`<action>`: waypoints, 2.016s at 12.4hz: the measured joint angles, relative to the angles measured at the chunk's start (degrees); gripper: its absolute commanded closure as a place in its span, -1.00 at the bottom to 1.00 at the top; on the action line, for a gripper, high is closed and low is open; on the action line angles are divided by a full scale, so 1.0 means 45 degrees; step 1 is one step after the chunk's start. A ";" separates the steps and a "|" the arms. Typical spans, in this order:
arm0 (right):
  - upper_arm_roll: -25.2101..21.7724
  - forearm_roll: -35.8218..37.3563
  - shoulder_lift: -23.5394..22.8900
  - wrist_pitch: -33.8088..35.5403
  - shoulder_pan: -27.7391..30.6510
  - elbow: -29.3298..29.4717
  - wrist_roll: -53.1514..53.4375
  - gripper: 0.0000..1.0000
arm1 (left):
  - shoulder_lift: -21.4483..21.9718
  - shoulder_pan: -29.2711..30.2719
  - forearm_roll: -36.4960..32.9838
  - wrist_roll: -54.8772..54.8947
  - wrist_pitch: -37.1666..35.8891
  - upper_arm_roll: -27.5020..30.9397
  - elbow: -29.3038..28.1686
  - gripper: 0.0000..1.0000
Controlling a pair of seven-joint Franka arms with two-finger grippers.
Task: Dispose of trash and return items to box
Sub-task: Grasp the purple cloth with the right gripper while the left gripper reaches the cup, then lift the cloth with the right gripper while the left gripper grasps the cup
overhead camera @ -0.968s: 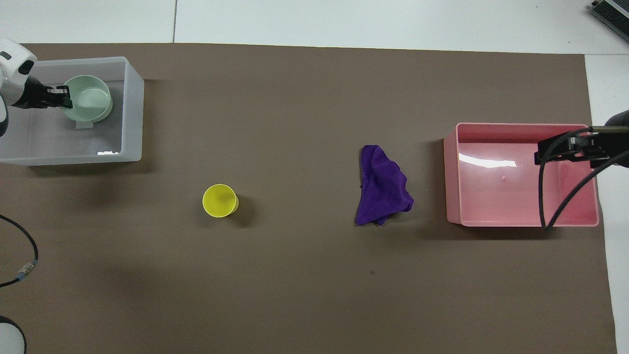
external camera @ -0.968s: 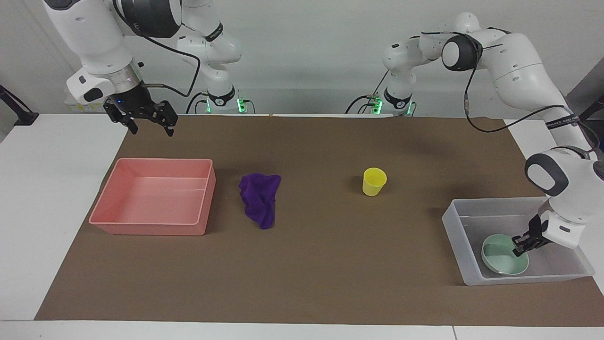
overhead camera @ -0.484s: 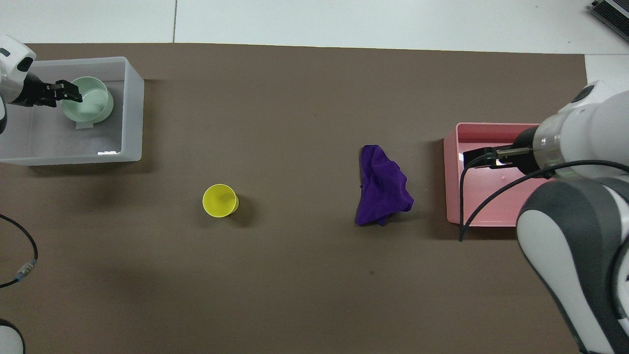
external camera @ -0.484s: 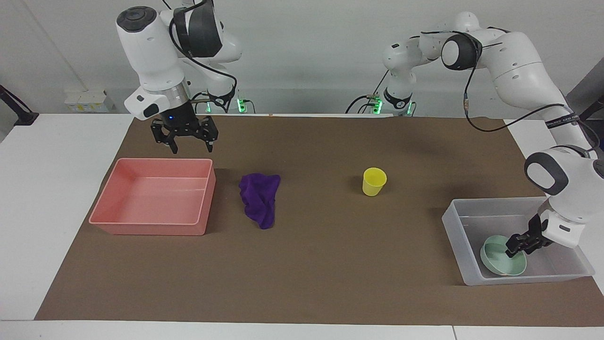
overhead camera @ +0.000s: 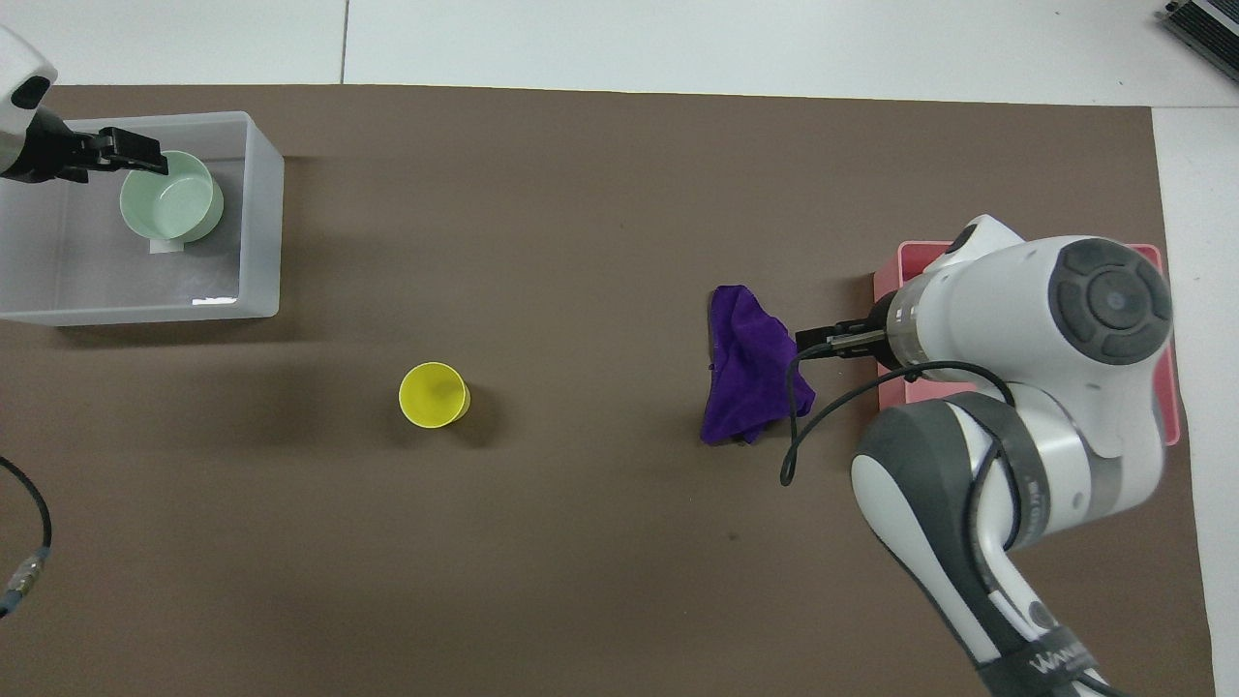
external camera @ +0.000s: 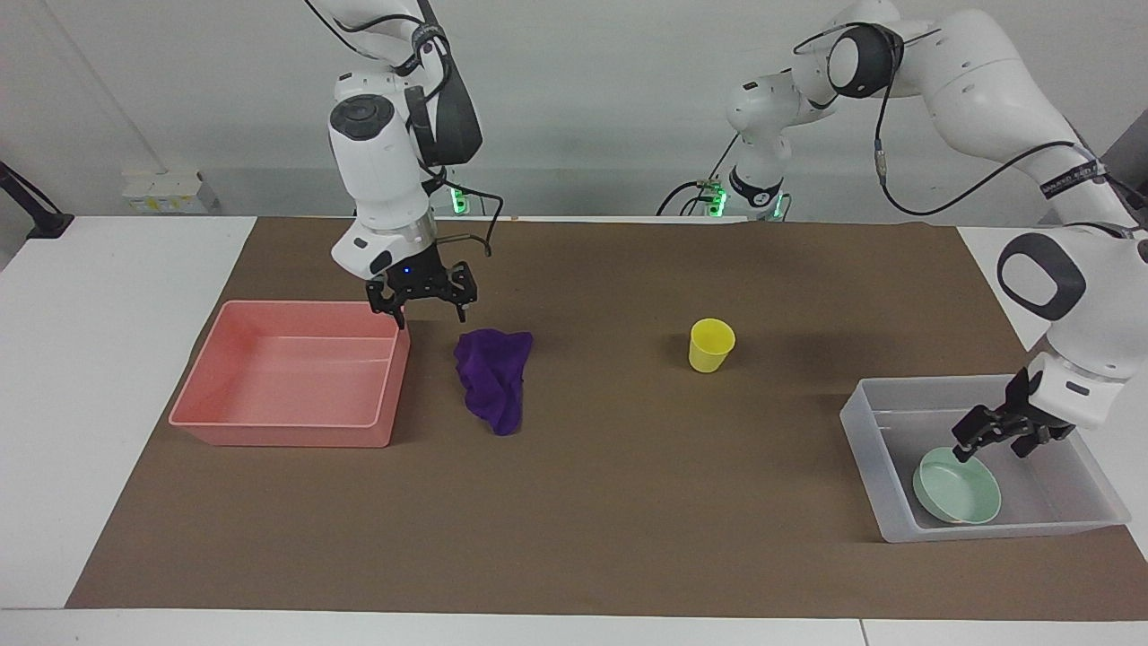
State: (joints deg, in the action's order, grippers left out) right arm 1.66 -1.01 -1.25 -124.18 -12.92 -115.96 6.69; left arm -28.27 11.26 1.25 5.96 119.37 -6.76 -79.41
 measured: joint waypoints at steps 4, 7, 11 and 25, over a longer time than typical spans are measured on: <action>0.0003 -0.0001 -0.1279 -0.1903 -0.0692 -0.0512 0.0199 -1.00 | 0.2671 -0.0742 0.0000 -0.0360 -0.0209 0.0004 -0.2511 -1.00; 0.0002 -0.0001 -0.2120 -0.3327 -0.1039 -0.0999 0.0314 -1.00 | 0.3889 -0.1482 0.0002 -0.1242 -0.0216 -0.0013 -0.4079 -1.00; 0.0002 -0.0001 -0.2591 -0.3946 -0.1231 -0.1625 0.0407 0.98 | 0.4885 -0.3279 0.0002 -0.2817 0.0235 -0.0052 -0.6171 -1.00; -0.0056 0.0000 -0.0603 0.1039 -0.1214 0.0843 0.2642 1.00 | 0.6337 -0.5516 0.0002 -0.4387 0.4851 -0.0065 -1.2098 1.00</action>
State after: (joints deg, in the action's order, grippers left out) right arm 1.41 -1.00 -3.97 -119.50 -18.38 -112.17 18.58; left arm 0.25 -13.56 1.26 -13.78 141.20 -7.05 -133.86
